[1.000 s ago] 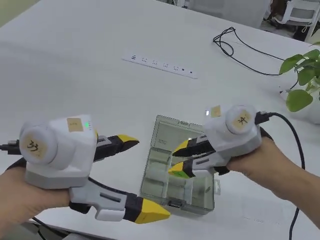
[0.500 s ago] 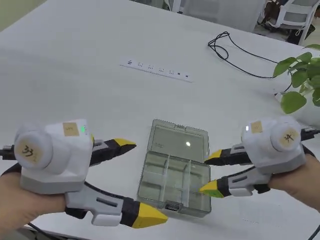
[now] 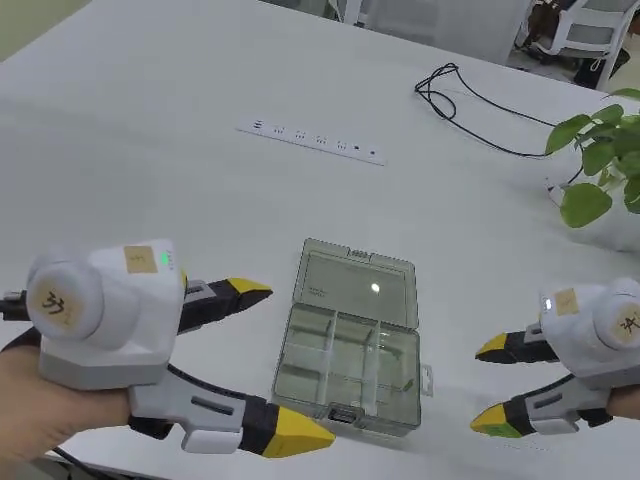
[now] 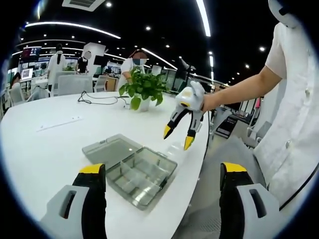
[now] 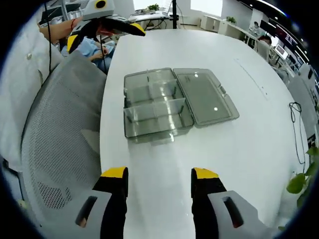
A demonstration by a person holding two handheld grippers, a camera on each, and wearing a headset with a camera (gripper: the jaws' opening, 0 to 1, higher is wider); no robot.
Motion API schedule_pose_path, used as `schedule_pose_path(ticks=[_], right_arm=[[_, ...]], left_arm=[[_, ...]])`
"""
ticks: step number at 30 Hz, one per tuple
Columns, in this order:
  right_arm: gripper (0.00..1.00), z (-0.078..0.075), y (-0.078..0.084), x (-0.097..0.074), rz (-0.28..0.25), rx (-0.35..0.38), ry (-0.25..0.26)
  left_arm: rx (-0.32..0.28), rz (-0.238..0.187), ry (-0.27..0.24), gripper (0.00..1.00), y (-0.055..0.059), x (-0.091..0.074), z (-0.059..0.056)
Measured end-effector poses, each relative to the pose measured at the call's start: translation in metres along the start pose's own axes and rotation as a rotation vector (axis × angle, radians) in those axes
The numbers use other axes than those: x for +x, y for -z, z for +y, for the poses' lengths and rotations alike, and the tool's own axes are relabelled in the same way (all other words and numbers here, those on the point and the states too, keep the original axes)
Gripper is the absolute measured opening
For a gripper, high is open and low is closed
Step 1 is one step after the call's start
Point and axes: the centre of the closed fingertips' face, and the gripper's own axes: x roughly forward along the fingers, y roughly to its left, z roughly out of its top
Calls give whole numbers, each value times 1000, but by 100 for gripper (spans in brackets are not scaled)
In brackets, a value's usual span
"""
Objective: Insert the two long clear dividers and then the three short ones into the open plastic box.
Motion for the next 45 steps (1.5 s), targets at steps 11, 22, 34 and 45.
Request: schedule_pose_path(ticks=[11, 22, 34, 45], right_arm=[[47, -6, 54, 19, 167, -97, -9], [42, -9, 73, 29, 233, -151, -5], [33, -10, 73, 29, 231, -165, 10], [33, -8, 68, 26, 230, -160, 25]], left_arm=[[-11, 8, -2, 97, 3, 1, 2], [-19, 12, -3, 96, 3, 2, 5], [-21, 14, -1, 96, 4, 2, 5], [-19, 13, -3, 95, 4, 0, 4]])
